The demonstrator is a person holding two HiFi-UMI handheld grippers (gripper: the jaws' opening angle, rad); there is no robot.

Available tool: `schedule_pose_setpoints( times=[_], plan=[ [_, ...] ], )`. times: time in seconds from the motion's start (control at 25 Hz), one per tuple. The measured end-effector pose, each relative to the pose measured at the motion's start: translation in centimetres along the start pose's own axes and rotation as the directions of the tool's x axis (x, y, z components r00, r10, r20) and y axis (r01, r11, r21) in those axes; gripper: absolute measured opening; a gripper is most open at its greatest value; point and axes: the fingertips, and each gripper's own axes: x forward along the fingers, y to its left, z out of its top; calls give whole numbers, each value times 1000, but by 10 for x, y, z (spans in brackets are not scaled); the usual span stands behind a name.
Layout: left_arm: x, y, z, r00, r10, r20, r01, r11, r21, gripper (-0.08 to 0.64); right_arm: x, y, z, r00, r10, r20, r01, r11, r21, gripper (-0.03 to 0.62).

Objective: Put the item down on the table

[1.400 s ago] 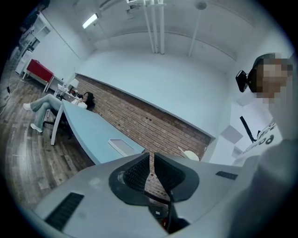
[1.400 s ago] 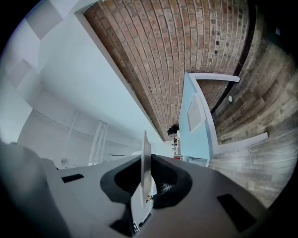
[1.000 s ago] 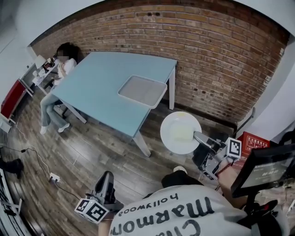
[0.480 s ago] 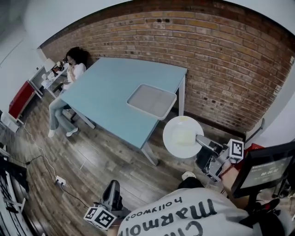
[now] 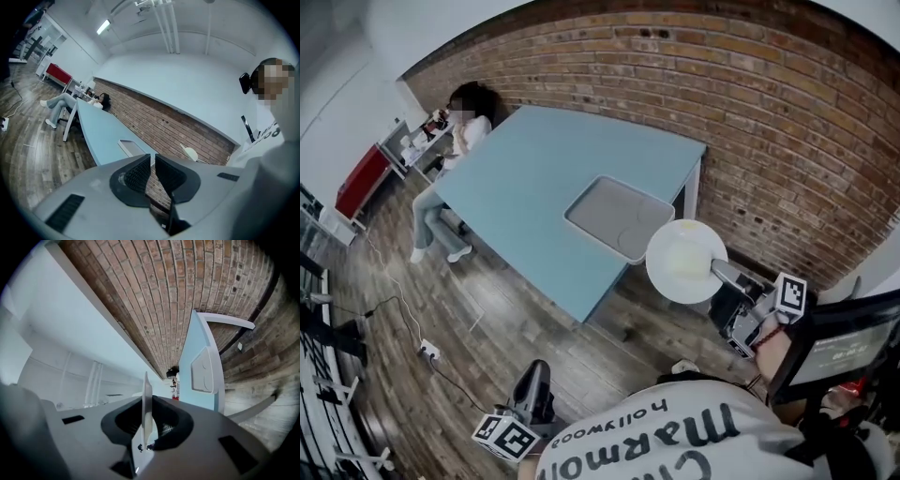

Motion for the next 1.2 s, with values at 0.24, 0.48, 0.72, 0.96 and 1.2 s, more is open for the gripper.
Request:
schedule_pose_setpoints(
  times=[0.24,0.48,0.72,0.96,1.2],
  plan=[
    [56,-16,4,999,45,8,-45,999,10,35,18,-24,65,999,-20,-30,20,1000,22,48],
    [97,-25,-1,997,74,31,-74,997,-7,35,21,-40,112,998,-34,-59,36,999,24,48],
    [140,-39,-19,996,81,49,-78,996,-53,35,25,-50,153,993,-56,-103,58,998,16,48],
    [161,-49,-37,995,103,11,-102,993,-59,35,30,-63,181,992,-63,-111,67,997,31,48],
    [160,-45,-44,985,172,-4,-172,983,-57,35,33,-88,191,987,-86,-137,94,994,57,48]
  ],
)
